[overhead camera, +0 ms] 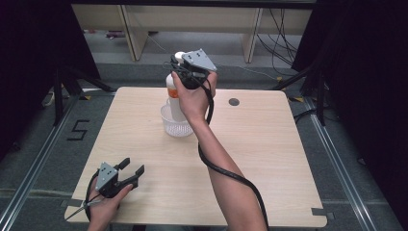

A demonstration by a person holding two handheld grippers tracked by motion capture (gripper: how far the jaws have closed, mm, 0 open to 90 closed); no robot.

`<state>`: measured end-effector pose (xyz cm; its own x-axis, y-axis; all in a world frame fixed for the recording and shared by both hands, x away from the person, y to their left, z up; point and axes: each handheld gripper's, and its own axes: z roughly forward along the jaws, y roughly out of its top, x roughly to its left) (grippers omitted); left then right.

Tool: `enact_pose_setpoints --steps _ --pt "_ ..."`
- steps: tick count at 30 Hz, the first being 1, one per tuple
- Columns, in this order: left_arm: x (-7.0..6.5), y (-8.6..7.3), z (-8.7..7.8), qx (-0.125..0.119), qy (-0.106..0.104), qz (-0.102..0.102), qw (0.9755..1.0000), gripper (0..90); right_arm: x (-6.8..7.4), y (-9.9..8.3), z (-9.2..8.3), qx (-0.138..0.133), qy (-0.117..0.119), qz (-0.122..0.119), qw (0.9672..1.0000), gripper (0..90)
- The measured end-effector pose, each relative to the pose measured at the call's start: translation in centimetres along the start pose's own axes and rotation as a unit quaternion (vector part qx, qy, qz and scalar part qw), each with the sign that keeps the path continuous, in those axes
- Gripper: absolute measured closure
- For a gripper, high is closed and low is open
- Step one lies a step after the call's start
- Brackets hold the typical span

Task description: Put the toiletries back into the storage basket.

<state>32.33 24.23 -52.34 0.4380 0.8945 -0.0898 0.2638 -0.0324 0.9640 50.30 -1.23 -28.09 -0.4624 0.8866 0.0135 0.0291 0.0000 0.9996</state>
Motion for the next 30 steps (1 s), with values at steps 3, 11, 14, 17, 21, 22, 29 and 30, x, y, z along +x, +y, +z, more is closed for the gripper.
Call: enact_pose_setpoints --steps 3,11,14,17,21,22,29,30 --pt "0.0 0.0 0.0 0.000 0.000 0.000 1.0000 33.5 0.0 -0.1 0.2 -0.001 -0.002 -0.005 1.0000 60.0" --pt "0.0 0.0 0.0 -0.001 0.000 -0.001 1.0000 33.5 0.1 -0.3 0.6 0.000 -0.003 -0.003 1.0000 60.0" --pt "0.0 0.0 0.1 -0.004 -0.002 -0.001 1.0000 33.5 0.2 -0.4 0.8 -0.001 0.001 0.003 1.0000 59.9" --pt "0.0 0.0 0.0 -0.001 -0.001 0.000 1.0000 33.5 0.1 -0.6 1.0 0.000 -0.003 -0.001 1.0000 59.9" --pt "0.0 0.0 0.1 -0.005 -0.003 -0.001 1.0000 33.5 0.3 -0.8 1.3 0.002 0.003 0.007 1.0000 59.9" --pt "0.0 0.0 0.1 -0.003 -0.002 -0.001 1.0000 33.5 0.2 -0.8 1.3 0.001 0.000 0.003 1.0000 59.9" --pt "0.0 0.0 0.1 -0.006 -0.003 -0.002 1.0000 33.5 0.1 -1.1 1.6 0.007 -0.004 0.005 1.0000 59.9" --pt "0.0 0.0 0.1 -0.006 -0.003 -0.002 1.0000 33.5 0.1 -1.1 1.6 0.007 -0.004 0.005 1.0000 59.9"
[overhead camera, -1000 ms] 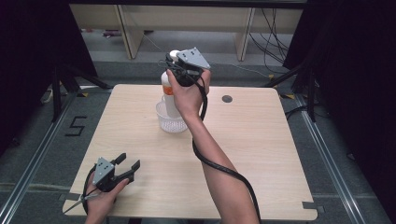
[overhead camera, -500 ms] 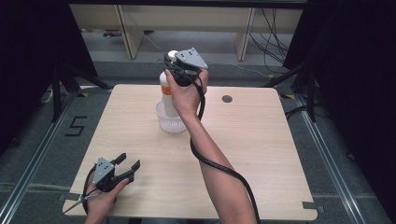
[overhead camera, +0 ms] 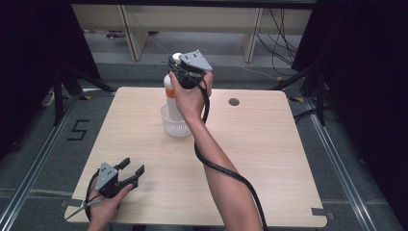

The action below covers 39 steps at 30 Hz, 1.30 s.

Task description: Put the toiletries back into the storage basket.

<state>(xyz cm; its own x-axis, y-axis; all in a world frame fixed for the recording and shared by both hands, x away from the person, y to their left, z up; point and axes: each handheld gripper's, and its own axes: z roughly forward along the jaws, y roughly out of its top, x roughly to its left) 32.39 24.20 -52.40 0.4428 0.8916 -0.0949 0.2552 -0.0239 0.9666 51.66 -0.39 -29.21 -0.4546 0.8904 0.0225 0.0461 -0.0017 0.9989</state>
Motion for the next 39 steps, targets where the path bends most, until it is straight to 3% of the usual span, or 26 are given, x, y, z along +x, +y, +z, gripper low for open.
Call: enact_pose_setpoints --steps 20,39 --pt "0.0 0.1 -0.1 0.008 0.002 0.002 1.0000 33.4 -0.1 -0.8 1.1 0.007 -0.008 0.003 0.9999 59.8" --pt "0.0 0.0 0.0 0.001 -0.003 0.001 1.0000 33.4 0.1 -1.4 1.5 0.021 -0.008 0.008 0.9997 59.8"
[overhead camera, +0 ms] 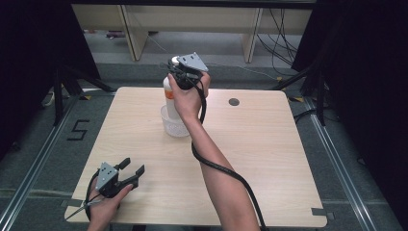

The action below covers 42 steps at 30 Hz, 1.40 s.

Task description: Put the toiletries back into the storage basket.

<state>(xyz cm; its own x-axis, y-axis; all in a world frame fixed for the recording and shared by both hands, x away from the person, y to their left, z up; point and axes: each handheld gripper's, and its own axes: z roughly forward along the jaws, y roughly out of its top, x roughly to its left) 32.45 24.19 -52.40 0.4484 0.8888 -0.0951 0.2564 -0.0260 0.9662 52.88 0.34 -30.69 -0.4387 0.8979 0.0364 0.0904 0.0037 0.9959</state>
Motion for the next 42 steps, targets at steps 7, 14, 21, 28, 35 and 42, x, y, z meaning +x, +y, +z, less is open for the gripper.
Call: enact_pose_setpoints --steps 7,14,21,28,35,42 --pt "0.0 0.0 0.0 0.000 0.001 0.000 1.0000 33.4 0.0 -0.4 0.1 0.005 -0.001 0.003 1.0000 59.8" --pt "0.0 0.0 -0.1 0.005 0.002 0.003 1.0000 33.4 0.0 -1.1 0.2 0.013 0.000 0.000 0.9999 59.8" --pt "0.0 0.0 -0.1 0.005 0.002 0.003 1.0000 33.4 0.0 -1.8 0.3 0.015 0.000 0.000 0.9999 59.8" --pt "0.0 0.0 -0.1 0.005 0.002 0.004 1.0000 33.4 0.1 -2.6 0.3 0.032 0.000 0.012 0.9994 59.8" --pt "0.0 0.0 0.0 -0.003 -0.001 0.000 1.0000 33.4 0.1 -3.5 0.5 0.040 -0.002 0.007 0.9992 59.8" --pt "0.0 0.0 -0.1 0.004 0.002 0.003 1.0000 33.3 0.0 -4.0 0.7 0.040 0.000 0.002 0.9992 59.7"
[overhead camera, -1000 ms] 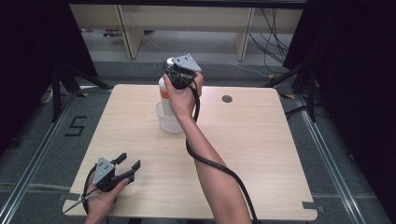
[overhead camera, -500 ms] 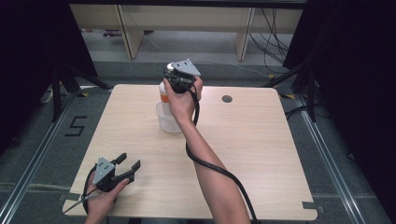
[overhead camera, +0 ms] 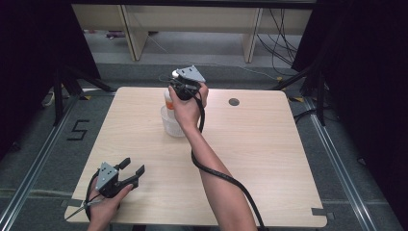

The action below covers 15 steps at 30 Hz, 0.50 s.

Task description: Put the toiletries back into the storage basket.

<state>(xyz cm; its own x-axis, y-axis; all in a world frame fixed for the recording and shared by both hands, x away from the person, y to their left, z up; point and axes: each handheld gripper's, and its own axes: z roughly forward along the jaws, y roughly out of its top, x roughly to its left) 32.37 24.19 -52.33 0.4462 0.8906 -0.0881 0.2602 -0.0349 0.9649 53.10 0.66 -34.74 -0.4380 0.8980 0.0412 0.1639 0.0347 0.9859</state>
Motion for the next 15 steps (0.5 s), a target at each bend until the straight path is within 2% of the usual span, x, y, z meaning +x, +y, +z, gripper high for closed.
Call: enact_pose_setpoints --steps 1,2,5,8,11,13,15 --pt "0.0 0.0 0.0 -0.002 -0.001 -0.001 1.0000 33.3 0.0 0.0 0.0 0.000 0.000 0.000 1.0000 59.7" --pt "-0.1 0.0 0.0 -0.002 -0.001 0.000 1.0000 33.3 0.1 -0.3 0.0 0.008 0.000 0.015 0.9999 59.7" --pt "0.0 0.0 0.0 -0.001 0.000 0.000 1.0000 33.3 -0.1 -0.7 0.2 0.011 -0.001 0.002 0.9999 59.7" --pt "0.0 0.0 0.0 -0.001 -0.001 0.000 1.0000 33.3 0.0 -1.1 0.4 0.015 -0.001 0.013 0.9998 59.7" --pt "0.0 0.0 0.0 -0.001 -0.001 -0.001 1.0000 33.3 -0.1 -1.3 0.5 0.019 0.001 0.003 0.9998 59.7" --pt "0.0 0.0 0.0 -0.002 -0.001 -0.001 1.0000 33.3 0.0 -1.6 0.6 0.022 -0.001 0.016 0.9996 59.7" --pt "0.0 0.0 0.0 -0.001 -0.001 -0.001 1.0000 33.3 -0.1 -1.6 0.6 0.024 -0.002 0.004 0.9997 59.7"
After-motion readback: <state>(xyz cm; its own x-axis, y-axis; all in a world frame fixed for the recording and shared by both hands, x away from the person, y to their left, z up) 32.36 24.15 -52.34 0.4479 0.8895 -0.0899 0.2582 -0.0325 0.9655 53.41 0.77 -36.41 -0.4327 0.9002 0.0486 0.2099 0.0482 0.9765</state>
